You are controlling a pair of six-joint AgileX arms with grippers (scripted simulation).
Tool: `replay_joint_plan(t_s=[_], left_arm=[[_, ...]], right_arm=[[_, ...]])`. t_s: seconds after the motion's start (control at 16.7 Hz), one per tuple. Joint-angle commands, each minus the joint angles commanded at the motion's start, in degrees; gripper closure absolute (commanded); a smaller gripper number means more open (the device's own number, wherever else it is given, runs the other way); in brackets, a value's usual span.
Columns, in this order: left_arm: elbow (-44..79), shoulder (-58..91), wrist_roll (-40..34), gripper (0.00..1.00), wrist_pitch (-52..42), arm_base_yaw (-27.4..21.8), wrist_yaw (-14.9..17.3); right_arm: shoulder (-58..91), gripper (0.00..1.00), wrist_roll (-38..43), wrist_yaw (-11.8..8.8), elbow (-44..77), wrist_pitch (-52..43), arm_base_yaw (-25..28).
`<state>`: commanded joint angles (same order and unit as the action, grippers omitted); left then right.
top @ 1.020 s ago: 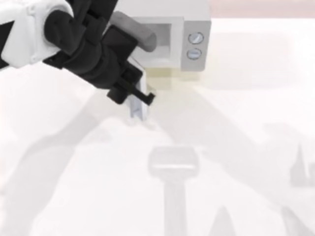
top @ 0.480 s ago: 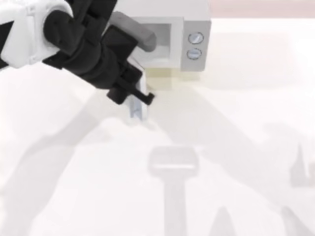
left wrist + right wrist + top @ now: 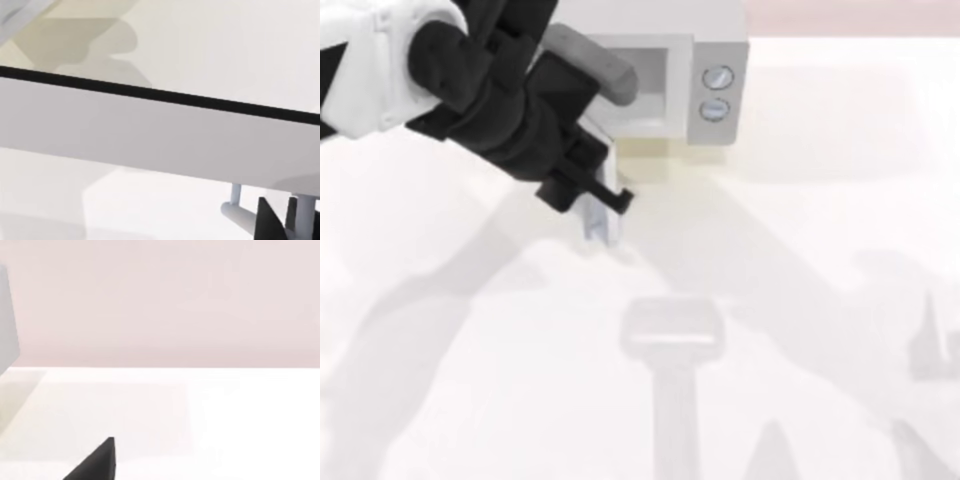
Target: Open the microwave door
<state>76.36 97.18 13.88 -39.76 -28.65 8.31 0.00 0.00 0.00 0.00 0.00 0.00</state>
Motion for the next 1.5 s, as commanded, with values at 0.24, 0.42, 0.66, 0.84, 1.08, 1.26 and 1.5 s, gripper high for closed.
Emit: replay_joint_plan(t_s=[0.24,0.42,0.66,0.84,1.08,1.26,1.5], left_arm=[[-0.9,-1.2,4.3,1.0,-0.6,1.8,1.9],[-1.9,-2.1,8.1,1.0,-1.3,3.4,3.9],[-2.2,-2.2,9.2,1.0,-1.6,3.9,4.5],[-2.2,-2.2,9.2,1.0,-1.6,3.9,4.5],[-2.2,-2.2,9.2,1.0,-1.6,3.9,4.5],[-2.2,-2.2,9.2,1.0,-1.6,3.9,4.5],[-2.2,-2.2,9.2,1.0,-1.6,3.9,4.5]], right_arm=[[0.0,0.0,0.0,0.0,0.0,0.0,0.0],[0.0,0.0,0.0,0.0,0.0,0.0,0.0],[0.0,0.0,0.0,0.0,0.0,0.0,0.0],[0.0,0.0,0.0,0.0,0.0,0.0,0.0],[0.0,0.0,0.0,0.0,0.0,0.0,0.0],[0.0,0.0,0.0,0.0,0.0,0.0,0.0],[0.0,0.0,0.0,0.0,0.0,0.0,0.0]])
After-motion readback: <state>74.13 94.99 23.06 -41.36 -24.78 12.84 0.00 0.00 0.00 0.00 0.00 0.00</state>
